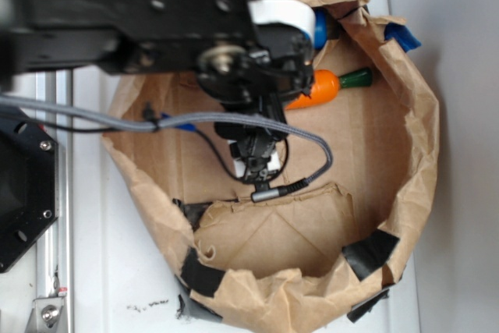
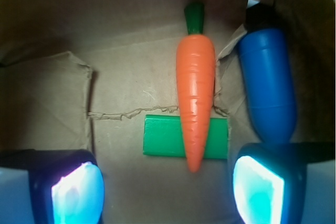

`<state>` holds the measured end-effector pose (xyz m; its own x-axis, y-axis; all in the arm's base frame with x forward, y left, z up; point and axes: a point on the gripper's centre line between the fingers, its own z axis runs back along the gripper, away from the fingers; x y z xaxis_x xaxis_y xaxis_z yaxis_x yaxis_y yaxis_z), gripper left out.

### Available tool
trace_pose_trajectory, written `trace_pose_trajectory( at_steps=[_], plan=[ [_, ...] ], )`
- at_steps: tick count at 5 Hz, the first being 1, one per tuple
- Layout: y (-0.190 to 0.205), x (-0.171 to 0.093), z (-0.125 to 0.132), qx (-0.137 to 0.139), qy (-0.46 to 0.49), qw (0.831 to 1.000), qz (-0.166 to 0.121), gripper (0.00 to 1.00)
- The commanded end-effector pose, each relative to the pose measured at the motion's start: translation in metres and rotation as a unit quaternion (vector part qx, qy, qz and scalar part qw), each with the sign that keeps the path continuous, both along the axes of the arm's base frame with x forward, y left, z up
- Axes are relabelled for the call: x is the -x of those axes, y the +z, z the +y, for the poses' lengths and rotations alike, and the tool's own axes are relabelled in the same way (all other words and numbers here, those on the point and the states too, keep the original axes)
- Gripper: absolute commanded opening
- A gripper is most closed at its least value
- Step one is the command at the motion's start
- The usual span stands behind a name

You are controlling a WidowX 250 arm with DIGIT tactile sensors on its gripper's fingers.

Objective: Grab the blue bottle.

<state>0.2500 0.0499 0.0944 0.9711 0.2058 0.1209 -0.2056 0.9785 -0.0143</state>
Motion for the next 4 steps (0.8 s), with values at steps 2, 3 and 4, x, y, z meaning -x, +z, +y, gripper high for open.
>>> trace_pose_trajectory(
  at_steps=[2, 3, 4],
  plan=[
    [-0.006, -0.019, 0.005, -0.08, 0.051, 0.994, -0.052, 1.0],
    [-0.012, -0.03, 0.013, -0.105, 0.086, 0.988, -0.069, 1.0],
    [-0.012, -0.042, 0.026, -0.113, 0.113, 0.985, -0.07, 1.0]
  ],
)
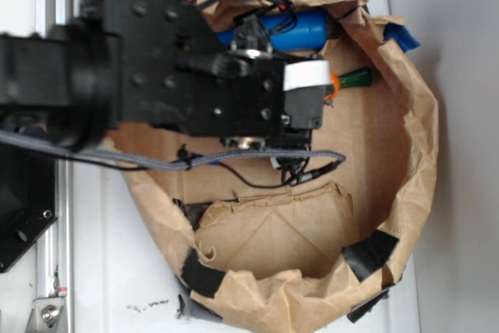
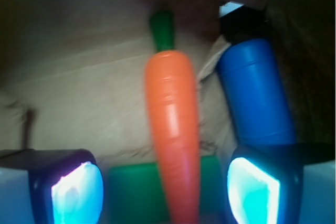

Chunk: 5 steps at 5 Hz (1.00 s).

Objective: Grab the blue bottle.

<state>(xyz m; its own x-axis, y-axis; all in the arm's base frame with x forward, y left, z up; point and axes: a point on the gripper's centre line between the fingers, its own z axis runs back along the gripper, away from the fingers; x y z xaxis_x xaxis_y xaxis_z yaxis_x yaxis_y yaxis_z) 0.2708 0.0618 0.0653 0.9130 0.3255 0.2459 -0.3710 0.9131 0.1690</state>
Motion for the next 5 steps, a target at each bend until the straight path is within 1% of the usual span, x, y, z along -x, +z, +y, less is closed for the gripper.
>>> trace_pose_trajectory(
  at_steps=[1, 2, 3, 4, 5],
  plan=[
    [0.022, -0.029, 0.027, -0.005, 0.051, 0.998, -0.045, 1.0],
    [0.028, -0.033, 0.037, 0.008, 0.066, 0.997, -0.049, 1.0],
    [0.038, -0.039, 0.053, 0.03, 0.086, 0.995, -0.052, 1.0],
    [0.049, -0.038, 0.062, 0.052, 0.086, 0.993, -0.055, 1.0],
    [0.051, -0.042, 0.071, 0.044, 0.109, 0.991, -0.062, 1.0]
  ],
)
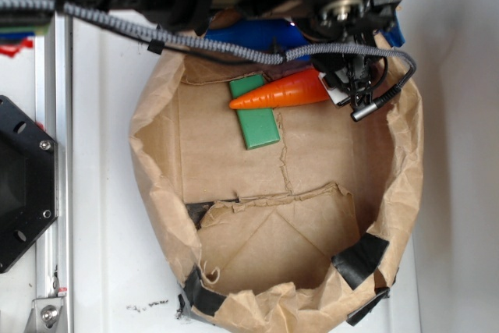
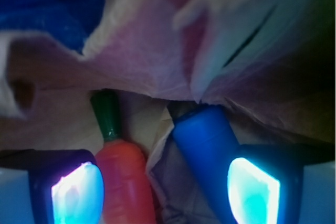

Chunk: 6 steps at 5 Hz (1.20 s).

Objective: Grab the blue bottle.

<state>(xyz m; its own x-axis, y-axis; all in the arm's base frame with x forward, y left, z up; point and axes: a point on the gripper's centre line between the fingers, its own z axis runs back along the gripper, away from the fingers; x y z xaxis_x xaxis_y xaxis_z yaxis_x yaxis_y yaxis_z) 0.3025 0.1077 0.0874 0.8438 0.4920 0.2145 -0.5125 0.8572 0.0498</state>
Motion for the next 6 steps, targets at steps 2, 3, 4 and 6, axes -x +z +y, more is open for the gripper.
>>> trace_pose_trajectory(
  at_steps=[2, 3, 4, 6],
  plan=[
    [0.001, -0.025, 0.027, -0.047, 0.043, 0.998, -0.008, 1.0],
    [-0.013, -0.028, 0.021, -0.056, 0.037, 0.998, 0.006, 1.0],
    [-0.016, -0.019, 0.004, -0.052, -0.005, 0.999, 0.015, 1.0],
    [0.003, 0.018, -0.032, 0.0, -0.093, 0.996, 0.007, 1.0]
  ],
)
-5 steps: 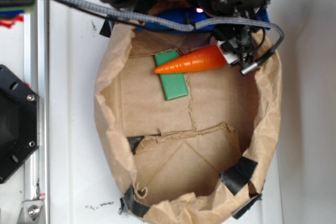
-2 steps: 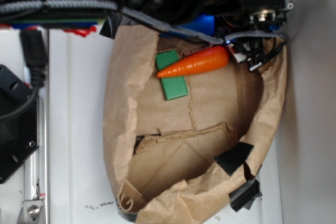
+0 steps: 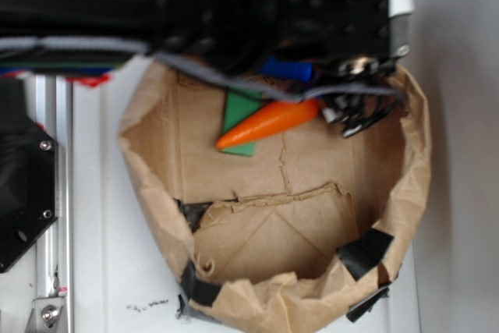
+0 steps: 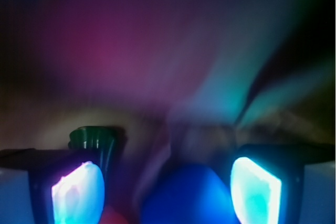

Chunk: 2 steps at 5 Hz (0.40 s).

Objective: Grab the blue bottle.

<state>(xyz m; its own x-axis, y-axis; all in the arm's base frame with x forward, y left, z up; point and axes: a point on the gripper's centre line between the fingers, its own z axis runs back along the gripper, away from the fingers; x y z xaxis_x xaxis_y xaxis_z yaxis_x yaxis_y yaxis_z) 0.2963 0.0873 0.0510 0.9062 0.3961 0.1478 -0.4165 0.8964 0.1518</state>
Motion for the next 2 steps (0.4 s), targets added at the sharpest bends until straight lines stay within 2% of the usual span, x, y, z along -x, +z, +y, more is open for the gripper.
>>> trace_pose_trajectory(
  at_steps=[1, 2],
  plan=[
    [0.0493, 0.02, -0.0131, 0.049, -0.057, 0.996, -0.045, 1.0],
    [0.047, 0.015, -0.0092, 0.042, -0.041, 0.997, -0.045, 1.0]
  ],
)
